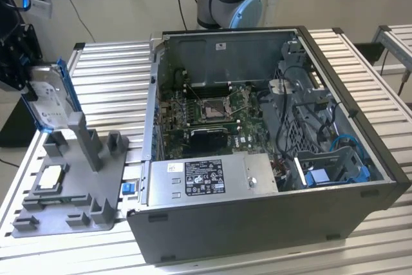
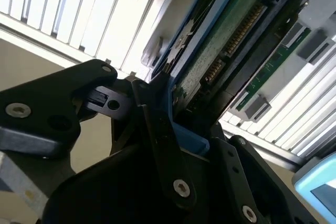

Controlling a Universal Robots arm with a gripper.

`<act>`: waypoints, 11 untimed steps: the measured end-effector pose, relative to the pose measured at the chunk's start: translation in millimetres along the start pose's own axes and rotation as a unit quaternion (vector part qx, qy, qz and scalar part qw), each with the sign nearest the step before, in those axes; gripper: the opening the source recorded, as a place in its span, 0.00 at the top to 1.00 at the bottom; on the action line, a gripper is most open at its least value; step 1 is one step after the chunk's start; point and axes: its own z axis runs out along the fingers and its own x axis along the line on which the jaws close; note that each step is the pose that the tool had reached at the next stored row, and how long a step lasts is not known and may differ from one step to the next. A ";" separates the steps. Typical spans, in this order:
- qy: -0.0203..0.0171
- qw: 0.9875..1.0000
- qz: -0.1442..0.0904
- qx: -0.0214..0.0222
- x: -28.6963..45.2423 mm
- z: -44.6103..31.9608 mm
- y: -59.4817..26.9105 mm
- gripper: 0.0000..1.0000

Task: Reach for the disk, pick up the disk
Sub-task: 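Pick up the disk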

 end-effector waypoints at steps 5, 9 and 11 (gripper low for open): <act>0.000 1.000 0.000 0.000 -0.6 -15.3 0.1 1.00; 0.000 1.000 0.000 0.000 -1.2 -28.1 0.3 1.00; 0.000 1.000 0.000 0.000 -1.6 -37.7 0.3 1.00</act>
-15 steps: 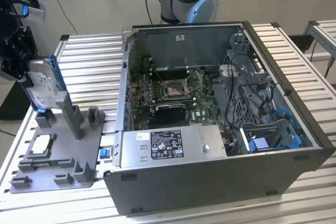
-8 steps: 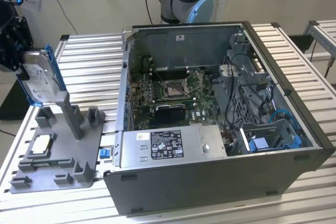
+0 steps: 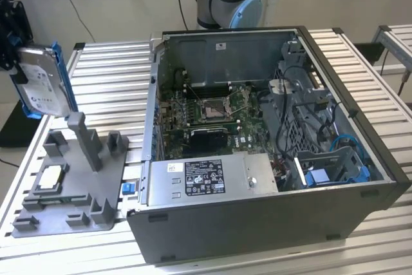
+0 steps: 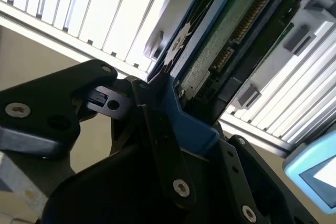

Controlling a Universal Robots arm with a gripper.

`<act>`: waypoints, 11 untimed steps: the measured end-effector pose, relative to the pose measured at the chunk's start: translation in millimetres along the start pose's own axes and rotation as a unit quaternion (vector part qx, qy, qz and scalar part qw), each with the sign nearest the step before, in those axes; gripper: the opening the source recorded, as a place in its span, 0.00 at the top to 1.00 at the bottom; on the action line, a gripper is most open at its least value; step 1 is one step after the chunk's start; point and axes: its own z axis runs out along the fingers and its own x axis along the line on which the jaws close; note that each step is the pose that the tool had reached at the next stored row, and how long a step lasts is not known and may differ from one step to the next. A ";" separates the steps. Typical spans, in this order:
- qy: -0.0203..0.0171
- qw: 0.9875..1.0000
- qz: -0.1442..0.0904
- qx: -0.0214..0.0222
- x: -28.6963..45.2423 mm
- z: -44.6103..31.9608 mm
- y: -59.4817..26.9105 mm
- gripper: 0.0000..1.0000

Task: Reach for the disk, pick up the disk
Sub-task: 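Pick up the disk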

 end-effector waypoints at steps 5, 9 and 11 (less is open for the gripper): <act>0.000 1.000 0.000 0.000 -0.6 -15.4 0.1 1.00; 0.000 1.000 0.000 0.000 -1.1 -26.4 0.2 1.00; 0.000 1.000 0.000 0.000 -1.2 -29.8 0.3 1.00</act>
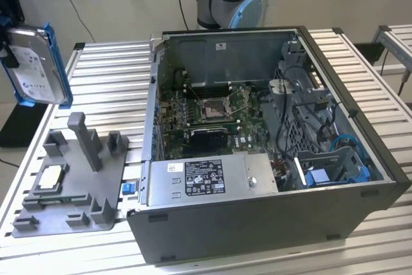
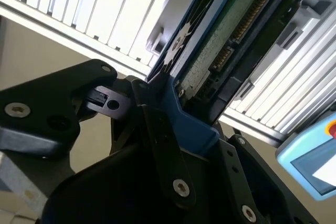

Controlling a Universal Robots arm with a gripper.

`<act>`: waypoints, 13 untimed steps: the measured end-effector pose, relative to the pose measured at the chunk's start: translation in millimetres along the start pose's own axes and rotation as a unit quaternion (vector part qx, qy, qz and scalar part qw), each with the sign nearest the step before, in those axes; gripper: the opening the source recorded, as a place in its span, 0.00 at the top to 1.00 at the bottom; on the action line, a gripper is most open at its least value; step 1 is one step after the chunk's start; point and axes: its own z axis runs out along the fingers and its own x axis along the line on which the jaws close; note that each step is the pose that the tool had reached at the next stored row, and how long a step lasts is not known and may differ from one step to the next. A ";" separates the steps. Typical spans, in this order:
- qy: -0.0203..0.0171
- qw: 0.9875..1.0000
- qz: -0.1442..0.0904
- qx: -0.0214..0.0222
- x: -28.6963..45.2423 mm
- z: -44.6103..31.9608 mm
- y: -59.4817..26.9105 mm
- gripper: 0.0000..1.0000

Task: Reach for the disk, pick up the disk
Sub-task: 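Pick up the disk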

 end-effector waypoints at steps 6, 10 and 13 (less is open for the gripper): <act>-0.009 1.000 0.000 0.010 -0.1 -2.0 0.0 1.00; -0.010 1.000 -0.001 0.011 -0.8 -17.6 0.2 1.00; -0.010 1.000 -0.001 0.011 -1.3 -31.0 0.3 1.00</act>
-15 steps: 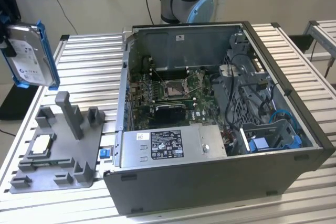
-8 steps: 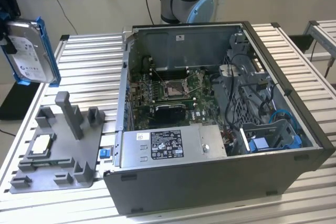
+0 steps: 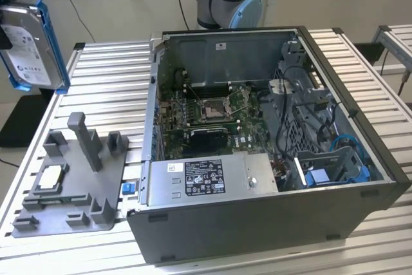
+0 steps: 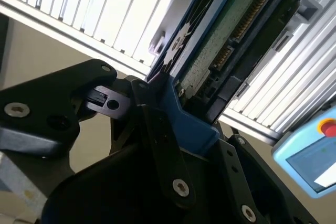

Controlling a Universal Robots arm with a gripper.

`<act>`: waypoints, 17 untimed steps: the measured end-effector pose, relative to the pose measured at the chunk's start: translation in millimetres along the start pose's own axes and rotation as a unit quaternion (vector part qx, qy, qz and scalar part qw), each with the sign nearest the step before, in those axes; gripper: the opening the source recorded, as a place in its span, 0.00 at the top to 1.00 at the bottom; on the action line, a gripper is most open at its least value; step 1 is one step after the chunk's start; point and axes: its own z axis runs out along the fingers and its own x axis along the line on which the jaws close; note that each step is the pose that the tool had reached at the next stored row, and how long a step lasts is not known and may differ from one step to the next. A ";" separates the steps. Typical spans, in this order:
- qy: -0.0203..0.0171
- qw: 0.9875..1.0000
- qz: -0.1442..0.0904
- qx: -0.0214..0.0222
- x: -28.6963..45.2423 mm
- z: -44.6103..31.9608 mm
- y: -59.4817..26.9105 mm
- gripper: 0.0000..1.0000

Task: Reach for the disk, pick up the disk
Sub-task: 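Pick up the disk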

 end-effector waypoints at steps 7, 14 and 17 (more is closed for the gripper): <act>0.000 1.000 0.000 0.000 -2.0 -31.9 -0.4 1.00; -0.001 1.000 0.000 0.000 -3.8 -60.4 -0.8 1.00; -0.001 1.000 0.000 0.002 -4.1 -66.1 -0.8 1.00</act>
